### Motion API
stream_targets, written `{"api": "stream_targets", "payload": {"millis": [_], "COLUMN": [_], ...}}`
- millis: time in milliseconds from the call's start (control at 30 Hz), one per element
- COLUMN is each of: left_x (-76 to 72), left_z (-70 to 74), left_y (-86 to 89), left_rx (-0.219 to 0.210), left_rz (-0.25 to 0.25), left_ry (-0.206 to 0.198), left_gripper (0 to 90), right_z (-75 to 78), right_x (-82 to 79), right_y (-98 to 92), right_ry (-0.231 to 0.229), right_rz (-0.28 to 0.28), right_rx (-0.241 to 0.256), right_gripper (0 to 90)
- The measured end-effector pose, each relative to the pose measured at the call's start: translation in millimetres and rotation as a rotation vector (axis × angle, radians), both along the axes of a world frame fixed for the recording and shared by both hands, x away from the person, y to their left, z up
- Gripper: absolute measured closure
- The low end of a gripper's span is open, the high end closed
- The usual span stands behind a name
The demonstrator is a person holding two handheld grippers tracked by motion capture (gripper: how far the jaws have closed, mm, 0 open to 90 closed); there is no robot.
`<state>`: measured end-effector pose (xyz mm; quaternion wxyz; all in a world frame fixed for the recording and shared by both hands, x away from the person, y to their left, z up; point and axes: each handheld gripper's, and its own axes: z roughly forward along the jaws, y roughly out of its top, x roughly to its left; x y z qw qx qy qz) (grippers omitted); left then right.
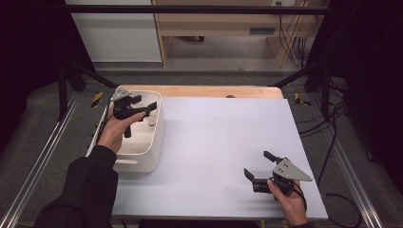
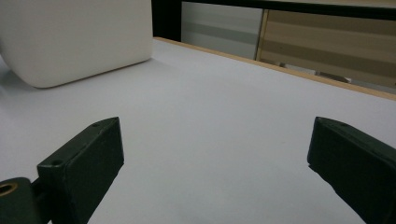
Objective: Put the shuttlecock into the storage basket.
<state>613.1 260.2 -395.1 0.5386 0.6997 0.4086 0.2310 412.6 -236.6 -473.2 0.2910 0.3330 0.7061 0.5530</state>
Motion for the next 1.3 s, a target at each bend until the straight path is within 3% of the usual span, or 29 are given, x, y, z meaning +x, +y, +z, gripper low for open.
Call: {"api": "stream_targets", "payload": {"millis": [100, 200, 1300], "left_x": [-1.2, -2.2, -5.3], "left_z": [4.3, 6.6, 11.0], "left_y": [0.1, -0.2, -2.5], "left_rx": [-0.007, -0.017, -0.036], "left_rz": [0.003, 0.007, 0.016], "left_ry": [-0.033, -0.039, -0.037], "left_gripper": [14.7, 14.0, 9.1], "right_z": [0.1, 0.1, 1.0], "right_x": [0.0, 0.1, -0.9], "right_y": [-0.1, 0.0, 1.3], "right_ry": [0.000, -0.001, -0.001], "right_rz": [0.000, 0.000, 0.004], "right_rx": [0.000, 0.000, -0.010], "right_gripper": [3.7, 3.7, 3.5]}}
